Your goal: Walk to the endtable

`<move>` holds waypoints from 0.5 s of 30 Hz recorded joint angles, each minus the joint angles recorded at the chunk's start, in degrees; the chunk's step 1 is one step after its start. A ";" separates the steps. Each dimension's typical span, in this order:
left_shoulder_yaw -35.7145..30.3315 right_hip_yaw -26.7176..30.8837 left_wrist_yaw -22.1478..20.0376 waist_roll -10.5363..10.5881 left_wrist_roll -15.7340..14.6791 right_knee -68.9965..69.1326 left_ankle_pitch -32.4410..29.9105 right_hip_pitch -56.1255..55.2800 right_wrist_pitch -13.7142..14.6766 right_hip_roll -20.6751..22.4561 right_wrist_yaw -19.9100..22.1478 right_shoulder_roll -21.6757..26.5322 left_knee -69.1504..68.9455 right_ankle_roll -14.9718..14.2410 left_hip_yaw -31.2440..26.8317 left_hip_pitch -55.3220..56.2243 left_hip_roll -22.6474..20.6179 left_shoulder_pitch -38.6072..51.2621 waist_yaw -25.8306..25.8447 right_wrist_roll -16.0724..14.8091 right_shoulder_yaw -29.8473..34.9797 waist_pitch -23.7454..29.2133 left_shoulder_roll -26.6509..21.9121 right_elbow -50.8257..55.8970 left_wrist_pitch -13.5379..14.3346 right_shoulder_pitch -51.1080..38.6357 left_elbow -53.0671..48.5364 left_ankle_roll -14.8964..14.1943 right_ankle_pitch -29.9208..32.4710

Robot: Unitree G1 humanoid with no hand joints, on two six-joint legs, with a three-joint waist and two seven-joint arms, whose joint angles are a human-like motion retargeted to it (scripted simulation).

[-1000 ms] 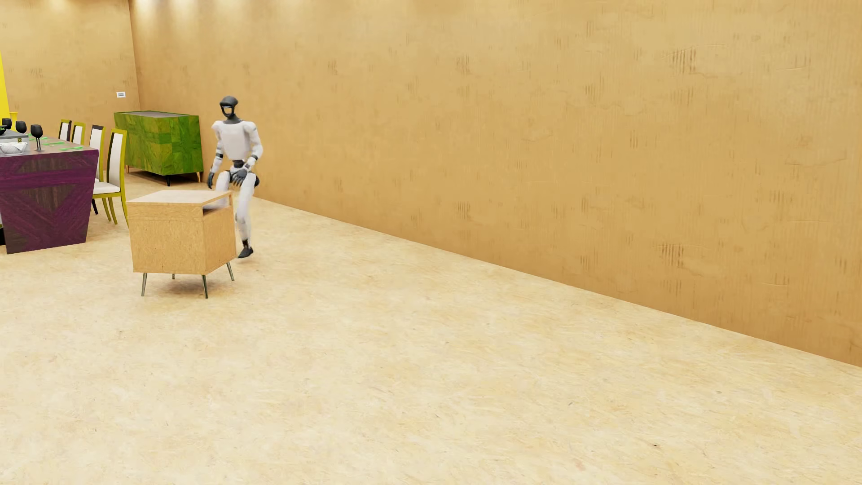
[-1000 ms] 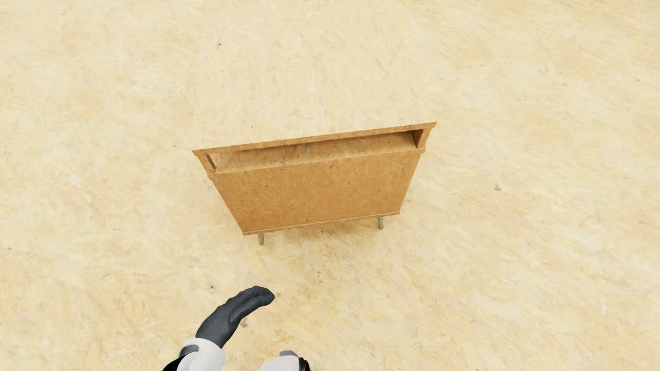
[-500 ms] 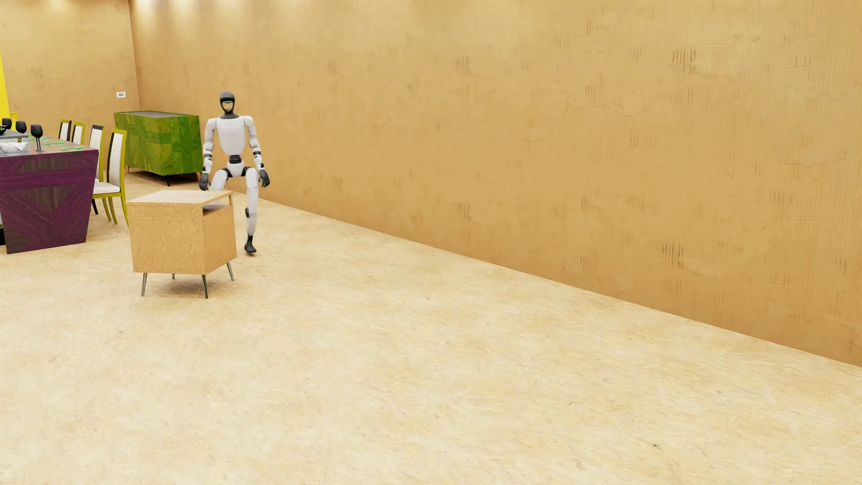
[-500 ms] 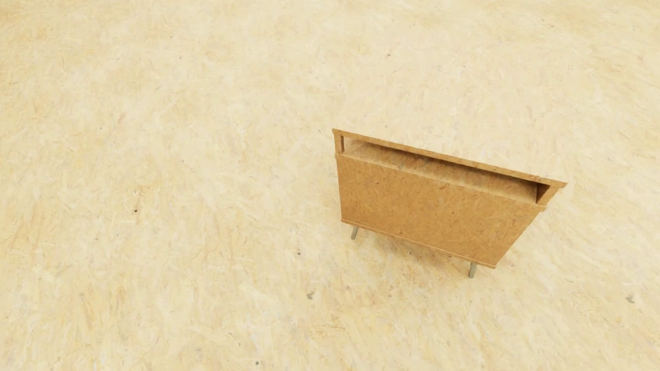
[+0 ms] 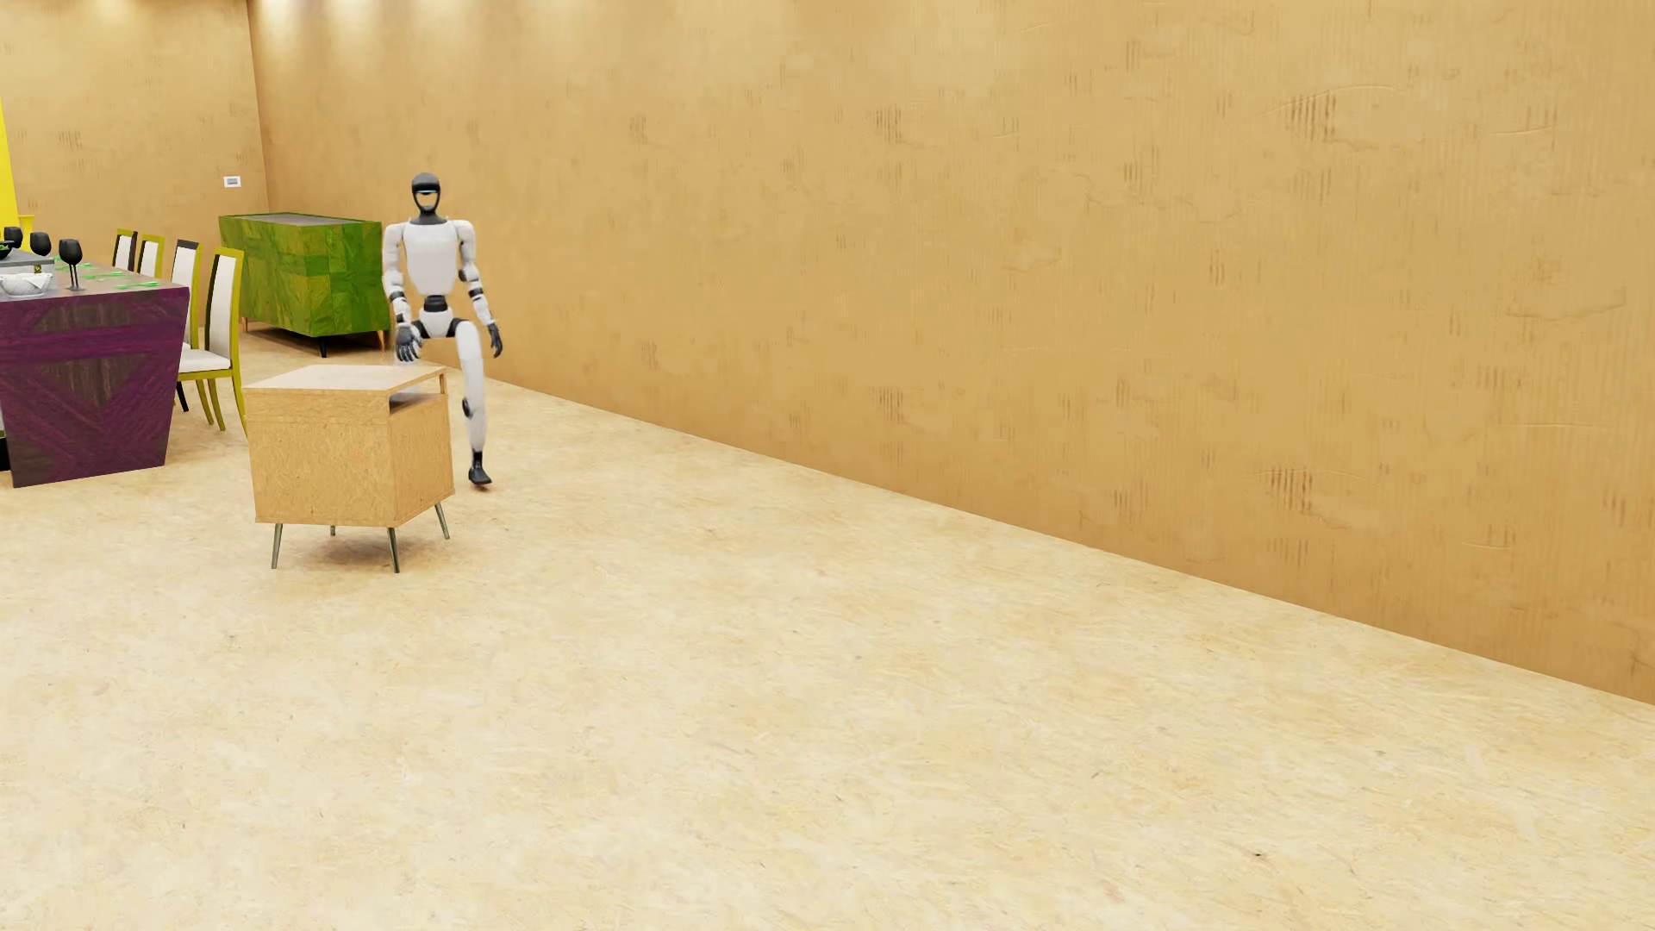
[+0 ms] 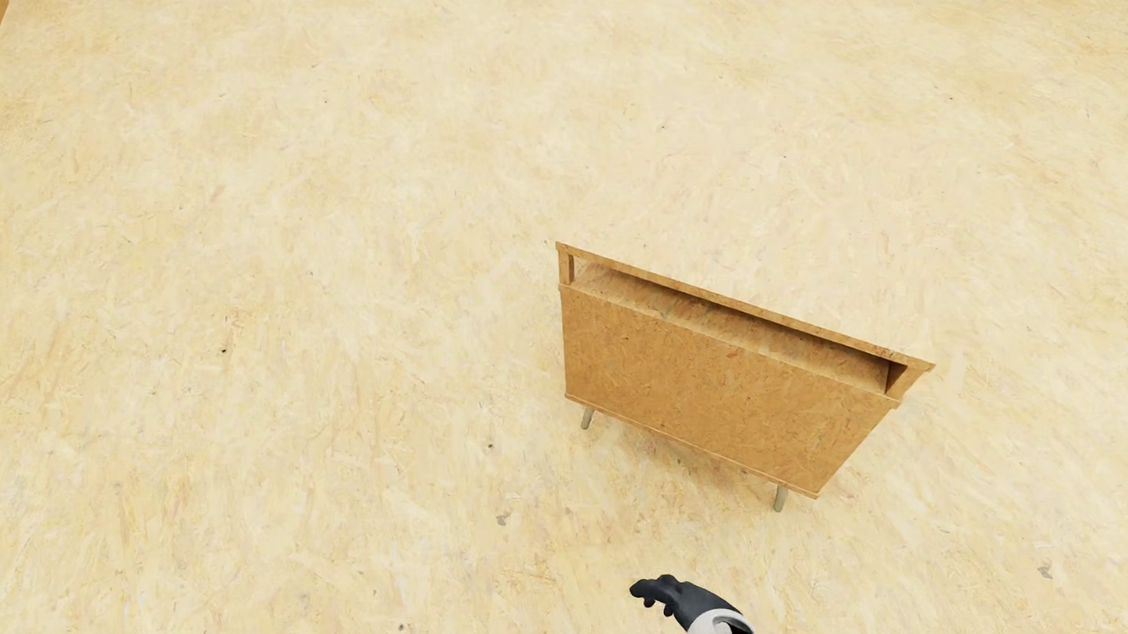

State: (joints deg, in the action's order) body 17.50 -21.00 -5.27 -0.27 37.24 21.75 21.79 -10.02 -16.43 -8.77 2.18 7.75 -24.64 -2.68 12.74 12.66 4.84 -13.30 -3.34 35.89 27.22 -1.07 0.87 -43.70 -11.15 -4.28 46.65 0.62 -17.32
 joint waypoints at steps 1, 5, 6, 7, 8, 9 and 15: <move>-1.61 -0.32 1.25 0.14 1.93 0.05 -0.08 0.34 -0.90 0.46 0.19 0.65 -0.20 0.31 -0.32 -0.01 0.48 0.56 0.11 -1.01 -0.13 0.01 -0.15 -0.78 0.63 0.13 0.29 -0.32 -0.28; -6.51 -2.23 5.89 0.51 7.27 -0.09 -0.40 1.37 -3.58 1.36 2.96 2.82 -0.31 1.30 -2.17 0.07 1.24 3.28 1.06 -5.75 -3.55 -0.12 -1.55 -2.26 2.47 3.97 -0.55 -1.40 -1.03; -6.60 -2.55 5.20 0.60 7.36 -0.01 -0.42 1.48 -4.12 1.49 3.26 3.32 -0.36 1.45 -2.48 0.08 1.37 4.04 1.25 -6.75 -3.99 -0.12 -1.36 -2.99 2.30 5.23 -1.11 -1.61 -1.24; -6.14 -2.72 4.33 0.69 6.65 0.07 -0.46 1.51 -4.87 1.64 2.90 3.82 -0.35 1.60 -2.61 0.06 1.52 4.37 1.42 -7.39 -3.90 -0.14 -1.17 -4.16 2.39 6.10 -1.66 -1.82 -1.42; -5.63 -2.71 3.59 0.76 5.77 0.12 -0.52 1.48 -5.67 1.78 2.02 4.30 -0.23 1.74 -2.57 -0.03 1.67 4.52 1.56 -7.66 -3.34 -0.17 -1.05 -5.54 2.49 6.69 -2.10 -2.02 -1.59; -5.20 -2.60 3.25 0.83 5.17 0.15 -0.57 1.43 -6.25 1.93 0.97 4.64 -0.05 1.92 -2.43 -0.17 1.83 4.15 1.69 -7.83 -2.51 -0.22 -1.36 -7.32 2.95 6.83 -2.51 -2.21 -1.72; -3.72 -0.77 4.55 1.37 5.42 1.70 2.49 0.59 -6.52 3.15 -0.38 4.74 -1.58 1.90 -1.57 -0.05 3.14 4.45 2.11 -9.99 -1.01 -0.33 -2.99 -8.69 3.13 9.82 -1.71 -1.15 -4.69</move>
State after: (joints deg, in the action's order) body 13.79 -21.77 -0.72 1.10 42.66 23.45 24.28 -9.43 -22.95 -5.62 1.80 12.49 -26.22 -0.78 11.17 12.61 7.99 -8.85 -1.24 25.91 26.21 -1.40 -2.12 -52.38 -8.01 5.54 44.93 -0.53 -22.00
